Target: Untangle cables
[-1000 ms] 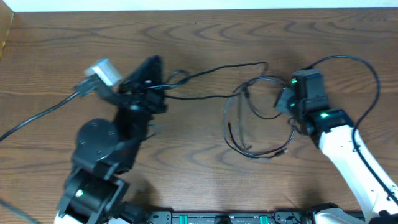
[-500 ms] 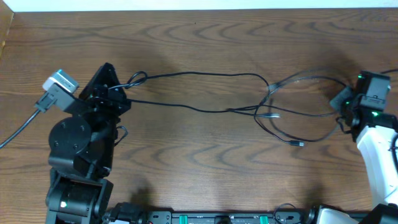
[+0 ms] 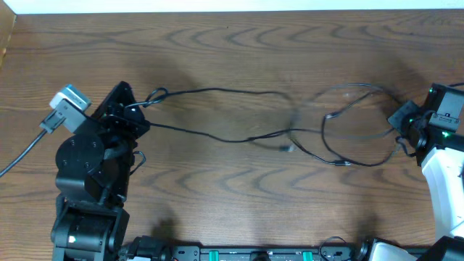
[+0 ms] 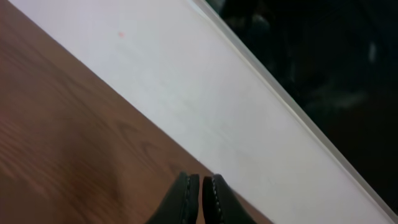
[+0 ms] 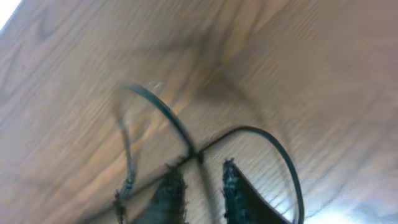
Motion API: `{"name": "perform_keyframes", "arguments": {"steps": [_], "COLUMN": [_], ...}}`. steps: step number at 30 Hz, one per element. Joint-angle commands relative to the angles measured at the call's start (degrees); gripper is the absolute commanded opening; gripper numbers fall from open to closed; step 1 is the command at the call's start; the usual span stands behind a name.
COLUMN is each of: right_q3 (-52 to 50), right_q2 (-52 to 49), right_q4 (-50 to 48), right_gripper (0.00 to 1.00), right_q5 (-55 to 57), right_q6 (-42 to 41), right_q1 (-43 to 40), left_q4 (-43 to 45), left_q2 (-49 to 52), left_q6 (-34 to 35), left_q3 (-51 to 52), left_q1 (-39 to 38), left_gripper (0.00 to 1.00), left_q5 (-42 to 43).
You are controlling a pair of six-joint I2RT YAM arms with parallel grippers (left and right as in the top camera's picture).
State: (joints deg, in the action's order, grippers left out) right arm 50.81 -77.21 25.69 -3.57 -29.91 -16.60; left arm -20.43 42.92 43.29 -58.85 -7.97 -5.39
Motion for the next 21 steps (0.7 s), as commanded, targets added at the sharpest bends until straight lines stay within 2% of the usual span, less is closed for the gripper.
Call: {"name": "perform_keyframes", "arguments": {"steps": [1, 3, 4, 9, 13, 16, 17, 21], "right_q3": [-0.3, -0.3, -0.3, -0.3, -0.3, -0.3, -0.3, -0.3], "right_q2": [-0.2, -0.2, -0.2, -0.2, -0.2, -0.3, -0.4, -0.4], "right_q4": [-1.1, -1.9, -2.3, -2.3, -0.9, -0.2, -0.2, -0.9], "right_gripper": [0.45, 0.58, 0.62, 0.65, 0.64, 0.64, 0.64, 0.64], "right_q5": [-14.1, -22.6, -27.9, -45.0, -46.6, -46.5, -46.5, -45.3], "right_q6": [4.5, 6.1, 7.0, 9.4, 9.4, 10.9, 11.6, 11.5], "right_q1": [-0.2, -0.2, -0.2, 1.2, 4.7, 8.3, 11.1, 17.0], "left_q4": [0.1, 0.1, 0.1, 3.9, 15.4, 27.7, 35.2, 43.6], "left_q2": [1.0, 2.2, 2.8, 6.3, 9.5, 11.8, 12.9, 13.6], "left_q6": [0.3, 0.3, 0.7, 2.8, 2.9, 4.2, 7.3, 12.9], "left_q3": [-0.5, -0.5, -0.5, -0.5, -0.5, -0.5, -0.5, -0.5], "left_q1": [0.3, 0.3, 0.3, 0.3, 0.3, 0.3, 0.3, 0.3], "left_gripper": [0.08, 0.08, 0.08, 0.08, 0.08, 0.08, 0.08, 0.08], "left_q5": [6.5, 7.8, 8.9, 20.5, 36.6, 49.2, 54.6, 57.7]}}
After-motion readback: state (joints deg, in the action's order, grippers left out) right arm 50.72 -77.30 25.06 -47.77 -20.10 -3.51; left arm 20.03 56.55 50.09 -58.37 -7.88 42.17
